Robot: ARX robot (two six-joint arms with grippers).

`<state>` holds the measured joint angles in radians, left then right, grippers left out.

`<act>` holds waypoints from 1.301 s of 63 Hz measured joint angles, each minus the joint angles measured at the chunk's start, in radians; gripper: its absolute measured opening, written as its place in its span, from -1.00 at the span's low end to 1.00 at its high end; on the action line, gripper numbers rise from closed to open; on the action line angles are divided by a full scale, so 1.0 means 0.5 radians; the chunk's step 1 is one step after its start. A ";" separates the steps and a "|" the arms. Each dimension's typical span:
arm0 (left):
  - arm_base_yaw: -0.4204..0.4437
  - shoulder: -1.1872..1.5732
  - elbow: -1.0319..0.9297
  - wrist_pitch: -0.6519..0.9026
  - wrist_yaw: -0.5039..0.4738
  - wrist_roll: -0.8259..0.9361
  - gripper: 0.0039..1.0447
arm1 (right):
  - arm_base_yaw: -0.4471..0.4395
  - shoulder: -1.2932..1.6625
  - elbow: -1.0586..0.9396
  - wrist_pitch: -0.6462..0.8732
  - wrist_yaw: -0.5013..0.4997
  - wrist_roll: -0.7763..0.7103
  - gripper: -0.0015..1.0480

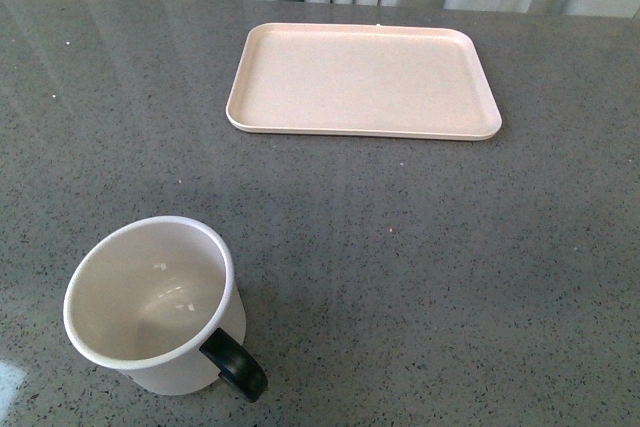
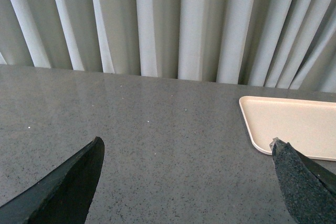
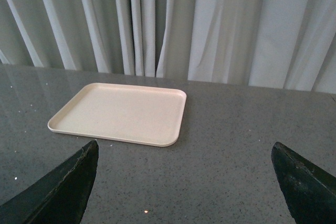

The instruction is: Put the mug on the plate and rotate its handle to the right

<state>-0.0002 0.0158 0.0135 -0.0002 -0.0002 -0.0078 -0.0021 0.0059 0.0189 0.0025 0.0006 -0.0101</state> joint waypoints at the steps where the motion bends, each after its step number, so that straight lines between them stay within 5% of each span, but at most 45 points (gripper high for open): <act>1: 0.000 0.000 0.000 0.000 0.000 0.000 0.83 | 0.000 0.000 0.000 0.000 0.000 0.000 0.82; 47: 0.000 0.000 0.000 -0.001 0.000 0.000 0.83 | 0.000 -0.001 0.000 0.000 0.000 0.000 0.82; 54: -0.089 0.426 0.282 -0.584 -0.391 -0.312 0.83 | 0.000 -0.001 0.000 -0.002 0.002 0.000 0.82; 57: -0.076 0.681 0.390 -0.663 -0.409 -0.437 0.83 | 0.000 -0.002 0.000 -0.002 -0.005 0.000 0.82; 82: -0.247 2.029 0.764 -0.004 -0.152 -0.479 0.83 | 0.000 -0.002 0.000 -0.002 -0.001 0.000 0.82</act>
<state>-0.1238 1.0302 0.3958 -0.0021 -0.0761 -0.2474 -0.0021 0.0048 0.0189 0.0013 0.0002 -0.0101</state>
